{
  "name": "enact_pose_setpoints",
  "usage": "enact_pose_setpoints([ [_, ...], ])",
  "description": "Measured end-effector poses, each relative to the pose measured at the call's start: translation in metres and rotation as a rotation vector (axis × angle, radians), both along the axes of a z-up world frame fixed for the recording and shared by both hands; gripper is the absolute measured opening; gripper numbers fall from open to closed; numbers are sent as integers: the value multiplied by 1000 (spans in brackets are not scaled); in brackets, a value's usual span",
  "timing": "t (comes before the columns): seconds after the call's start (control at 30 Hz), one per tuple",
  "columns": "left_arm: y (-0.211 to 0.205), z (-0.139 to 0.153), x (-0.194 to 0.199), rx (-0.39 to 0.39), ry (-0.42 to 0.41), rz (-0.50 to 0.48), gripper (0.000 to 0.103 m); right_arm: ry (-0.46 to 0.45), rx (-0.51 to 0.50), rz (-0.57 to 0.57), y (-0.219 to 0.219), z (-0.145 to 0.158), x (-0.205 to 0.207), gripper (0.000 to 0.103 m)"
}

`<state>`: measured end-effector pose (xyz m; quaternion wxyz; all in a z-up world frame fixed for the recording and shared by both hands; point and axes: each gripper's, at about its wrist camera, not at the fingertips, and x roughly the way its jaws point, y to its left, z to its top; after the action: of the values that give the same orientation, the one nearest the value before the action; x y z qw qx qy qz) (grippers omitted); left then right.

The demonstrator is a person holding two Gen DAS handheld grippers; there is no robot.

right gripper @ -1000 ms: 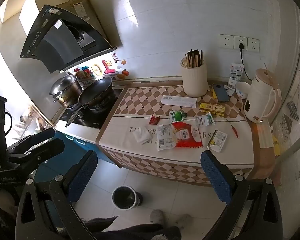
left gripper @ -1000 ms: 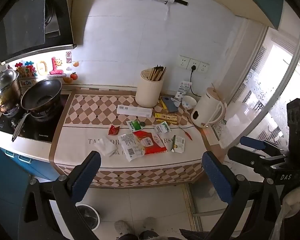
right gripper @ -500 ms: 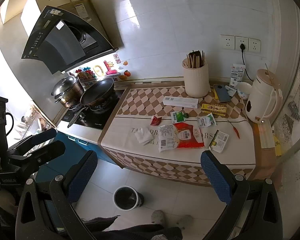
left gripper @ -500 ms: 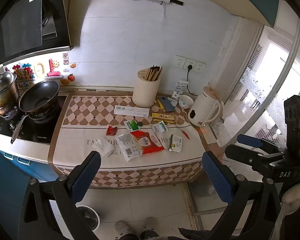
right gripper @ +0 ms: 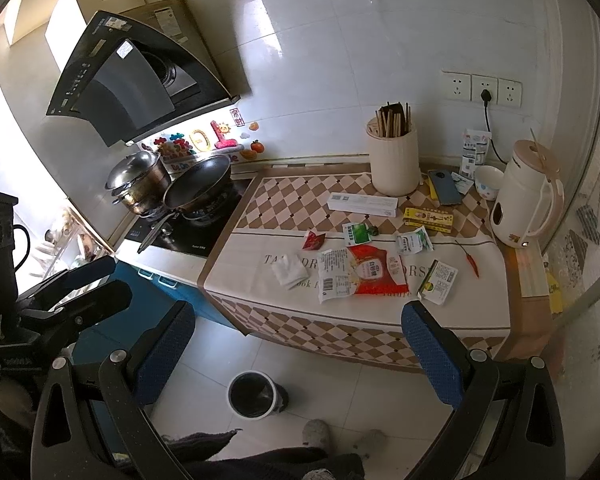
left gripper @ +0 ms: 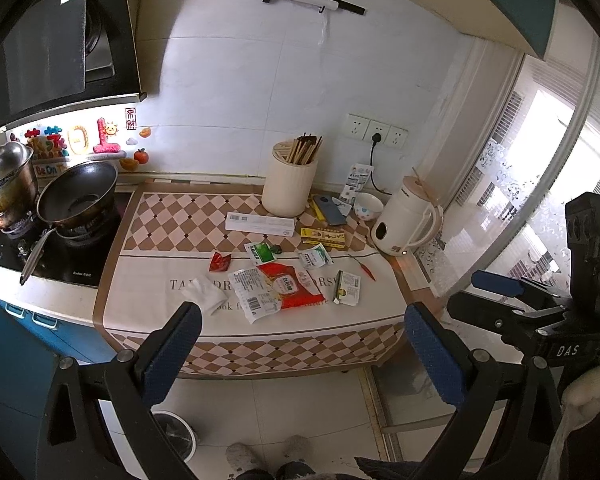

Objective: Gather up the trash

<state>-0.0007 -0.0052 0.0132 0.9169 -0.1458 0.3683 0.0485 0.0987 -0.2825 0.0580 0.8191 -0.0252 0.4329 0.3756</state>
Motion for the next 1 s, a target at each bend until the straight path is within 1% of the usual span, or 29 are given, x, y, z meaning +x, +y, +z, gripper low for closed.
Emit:
enact_pose_setpoints([
  [0.1, -2, 1, 2, -3, 1, 0, 103, 3, 1, 1, -1, -2, 2, 103],
  [0.13, -3, 2, 2, -3, 0, -1, 103, 2, 0, 2, 0, 6, -3, 103],
  [0.3, -7, 0, -2, 0, -4, 0, 103, -1, 1, 1, 0, 5, -3, 103],
  [0.33, -8, 1, -1, -1, -5, 0, 103, -4, 3, 5, -6, 12, -8, 103],
  [0.4, -11, 2, 0, -2, -7, 2, 103, -6, 2, 6, -6, 14, -9, 103],
  [1.0, -6, 0, -5, -6, -9, -2, 103, -8, -7, 22, -1, 16, -8, 103],
])
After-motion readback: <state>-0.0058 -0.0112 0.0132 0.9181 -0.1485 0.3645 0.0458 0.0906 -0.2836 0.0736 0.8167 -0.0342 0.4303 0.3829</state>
